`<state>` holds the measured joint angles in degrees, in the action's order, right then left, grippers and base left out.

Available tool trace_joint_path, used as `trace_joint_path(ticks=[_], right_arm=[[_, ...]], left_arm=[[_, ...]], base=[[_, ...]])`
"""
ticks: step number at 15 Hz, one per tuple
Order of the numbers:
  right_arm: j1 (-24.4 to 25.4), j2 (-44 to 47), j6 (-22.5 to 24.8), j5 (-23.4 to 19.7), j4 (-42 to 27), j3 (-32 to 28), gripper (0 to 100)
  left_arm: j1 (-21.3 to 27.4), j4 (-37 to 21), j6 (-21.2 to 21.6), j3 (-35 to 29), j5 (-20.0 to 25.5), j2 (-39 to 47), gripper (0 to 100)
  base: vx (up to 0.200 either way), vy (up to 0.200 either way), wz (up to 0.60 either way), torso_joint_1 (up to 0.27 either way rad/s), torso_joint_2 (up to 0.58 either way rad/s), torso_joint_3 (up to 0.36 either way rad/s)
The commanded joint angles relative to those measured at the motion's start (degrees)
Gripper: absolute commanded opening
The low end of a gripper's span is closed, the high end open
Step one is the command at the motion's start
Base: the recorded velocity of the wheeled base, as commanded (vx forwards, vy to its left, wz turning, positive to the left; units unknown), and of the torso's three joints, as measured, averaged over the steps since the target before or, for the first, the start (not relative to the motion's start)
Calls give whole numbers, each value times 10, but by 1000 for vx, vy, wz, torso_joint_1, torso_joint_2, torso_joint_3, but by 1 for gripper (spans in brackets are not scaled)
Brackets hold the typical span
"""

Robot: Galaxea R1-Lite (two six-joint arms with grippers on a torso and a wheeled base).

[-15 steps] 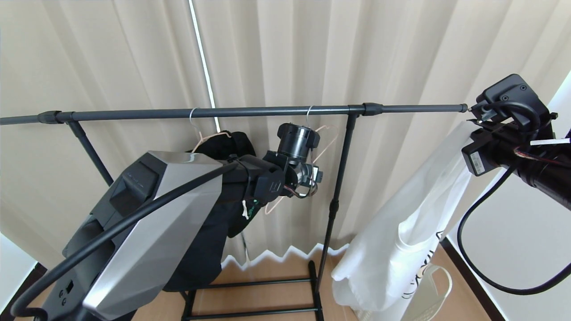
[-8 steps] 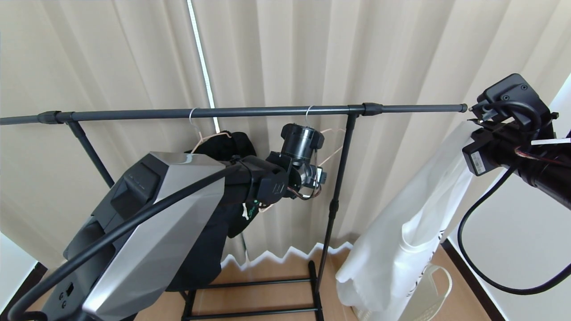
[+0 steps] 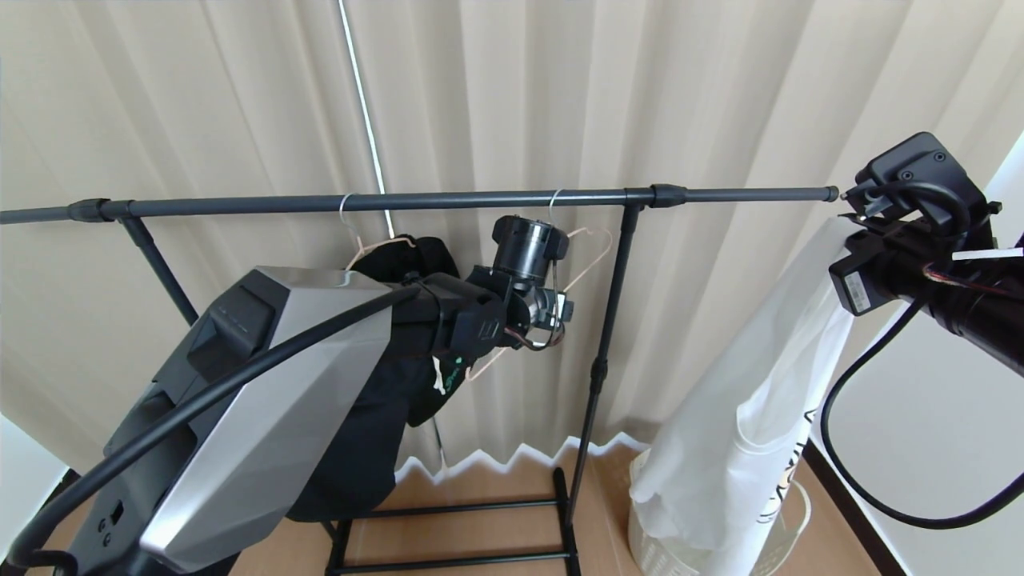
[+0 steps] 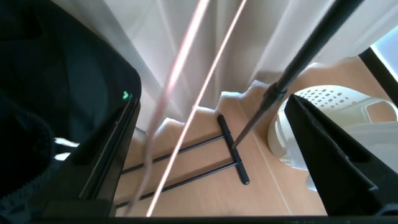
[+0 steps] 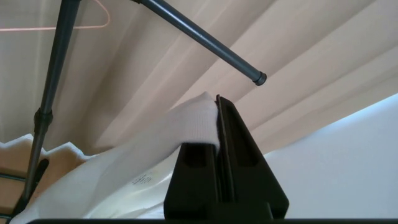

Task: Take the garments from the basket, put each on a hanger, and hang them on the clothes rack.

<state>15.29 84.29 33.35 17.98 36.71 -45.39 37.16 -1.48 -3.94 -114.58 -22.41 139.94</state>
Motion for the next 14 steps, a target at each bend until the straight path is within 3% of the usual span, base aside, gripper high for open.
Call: trace_joint_path(ticks=[1,13,14], right_arm=[[0,1,0,-1,0,0,0],[1,1,0,-1,0,1,0],[1,1,0,-1,0,1,0]], left_arm=[[-4,0,0,7,0,-4,100],[-9,0,-13,22,0,10,100],[-9,0,-14,23,-1,10,0]], base=[[0,0,0,0,0,0],[0,0,0,0,0,0],[0,0,0,0,0,0]])
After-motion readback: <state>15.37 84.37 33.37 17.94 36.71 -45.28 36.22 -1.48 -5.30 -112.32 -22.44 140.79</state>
